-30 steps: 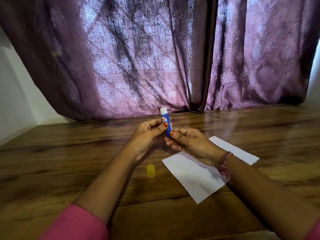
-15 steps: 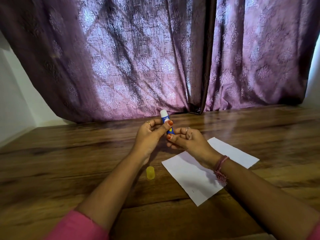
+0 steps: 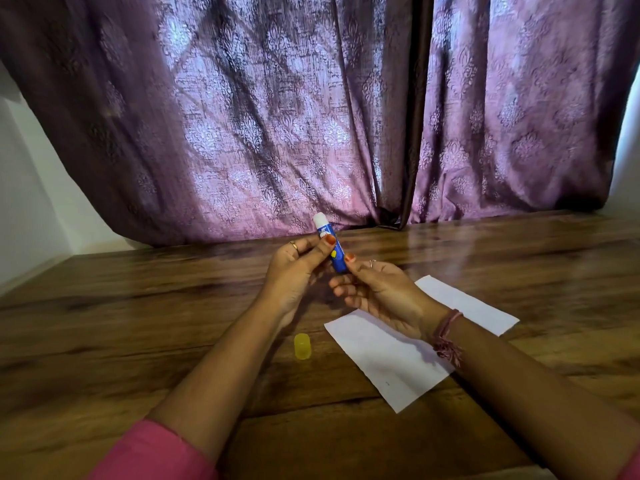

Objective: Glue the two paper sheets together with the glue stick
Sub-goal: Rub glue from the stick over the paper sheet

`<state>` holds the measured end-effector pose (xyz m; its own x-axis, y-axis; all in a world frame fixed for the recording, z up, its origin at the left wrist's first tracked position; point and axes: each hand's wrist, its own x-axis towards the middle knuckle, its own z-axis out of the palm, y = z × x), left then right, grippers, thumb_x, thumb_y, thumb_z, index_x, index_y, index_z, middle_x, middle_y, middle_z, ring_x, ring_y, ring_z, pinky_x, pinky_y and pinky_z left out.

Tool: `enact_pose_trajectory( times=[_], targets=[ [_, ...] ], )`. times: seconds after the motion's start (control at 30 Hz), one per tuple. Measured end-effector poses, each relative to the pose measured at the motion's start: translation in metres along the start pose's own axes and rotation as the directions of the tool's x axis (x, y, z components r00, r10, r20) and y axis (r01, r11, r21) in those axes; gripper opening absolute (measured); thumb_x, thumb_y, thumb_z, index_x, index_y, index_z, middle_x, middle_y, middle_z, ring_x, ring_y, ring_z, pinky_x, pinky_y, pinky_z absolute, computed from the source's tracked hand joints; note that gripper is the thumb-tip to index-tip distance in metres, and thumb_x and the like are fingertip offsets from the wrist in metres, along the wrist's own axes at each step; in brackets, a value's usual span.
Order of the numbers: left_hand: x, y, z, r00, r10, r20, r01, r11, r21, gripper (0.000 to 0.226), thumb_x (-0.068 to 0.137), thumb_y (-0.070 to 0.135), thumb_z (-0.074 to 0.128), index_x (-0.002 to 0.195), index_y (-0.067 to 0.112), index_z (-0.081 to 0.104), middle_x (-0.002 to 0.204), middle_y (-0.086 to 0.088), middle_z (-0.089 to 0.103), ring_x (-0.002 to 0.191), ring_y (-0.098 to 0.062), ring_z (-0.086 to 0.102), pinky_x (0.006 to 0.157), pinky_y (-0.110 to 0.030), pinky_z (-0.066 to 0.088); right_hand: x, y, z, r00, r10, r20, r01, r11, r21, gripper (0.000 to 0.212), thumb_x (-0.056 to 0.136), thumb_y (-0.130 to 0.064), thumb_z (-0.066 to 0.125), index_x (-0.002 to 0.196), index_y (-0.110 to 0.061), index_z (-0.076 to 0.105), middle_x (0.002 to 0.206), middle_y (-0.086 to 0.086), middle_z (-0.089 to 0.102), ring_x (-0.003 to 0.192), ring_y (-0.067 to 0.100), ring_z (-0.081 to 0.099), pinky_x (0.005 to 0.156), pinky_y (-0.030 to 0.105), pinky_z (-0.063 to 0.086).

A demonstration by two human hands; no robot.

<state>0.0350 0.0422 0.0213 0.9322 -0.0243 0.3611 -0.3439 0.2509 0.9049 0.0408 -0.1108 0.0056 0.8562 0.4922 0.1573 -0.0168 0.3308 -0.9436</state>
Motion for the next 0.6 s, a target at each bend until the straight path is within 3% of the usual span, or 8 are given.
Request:
enact_pose_trajectory(
  times=[0.13,0.33,0.47,0.6],
  targets=[
    [0.0007,-0.0007,-0.0055,0.999,-0.032,-0.034,0.034,0.998,0.057,0.012,0.07,0.028,0.073,0.073,0.016,0.074,0.073,-0.003,0.072,0.062,-0.011,0.065,0.058,-0.025,0.055,-0.0017,0.0025,0.0005,0.99,-0.132,-0.042,0.118,0.963,-0.243,0.018,0.077,-0.019,0.072,0.093,-0.012,0.07,0.079,0.0,0.074,0.072,0.008,0.068,0.062,0.018,0.053],
    [0.0006,-0.0028,-0.0041,0.997,-0.062,-0.048,0.065,0.996,0.057,0.022,0.066,0.031,0.077,0.079,0.014,0.074,0.074,-0.006,0.072,0.062,-0.016,0.064,0.061,-0.029,0.054,-0.0001,0.0065,-0.0012,0.983,-0.162,-0.083,0.126,0.935,-0.332,0.006,0.087,-0.012,0.064,0.09,-0.008,0.066,0.071,0.003,0.069,0.063,0.009,0.063,0.06,0.02,0.054],
    [0.0007,-0.0038,-0.0037,0.996,-0.076,-0.055,0.079,0.996,0.041,0.021,0.064,0.031,0.077,0.075,0.014,0.073,0.072,-0.007,0.07,0.065,-0.02,0.06,0.074,-0.039,0.049,-0.0004,0.0092,0.0026,0.991,-0.124,-0.042,0.109,0.96,-0.256,0.01,0.094,-0.011,0.052,0.093,-0.006,0.061,0.077,0.007,0.065,0.063,0.007,0.063,0.061,0.022,0.053],
    [0.0007,-0.004,-0.0039,0.998,-0.045,-0.054,0.047,0.998,0.046,0.019,0.066,0.032,0.077,0.073,0.015,0.074,0.071,-0.004,0.069,0.069,-0.019,0.056,0.075,-0.036,0.045,-0.002,0.0064,0.0055,1.0,-0.023,0.01,0.023,0.999,-0.048,0.018,0.098,-0.014,0.044,0.096,-0.004,0.06,0.078,0.007,0.065,0.065,0.007,0.065,0.059,0.018,0.053]
  ],
)
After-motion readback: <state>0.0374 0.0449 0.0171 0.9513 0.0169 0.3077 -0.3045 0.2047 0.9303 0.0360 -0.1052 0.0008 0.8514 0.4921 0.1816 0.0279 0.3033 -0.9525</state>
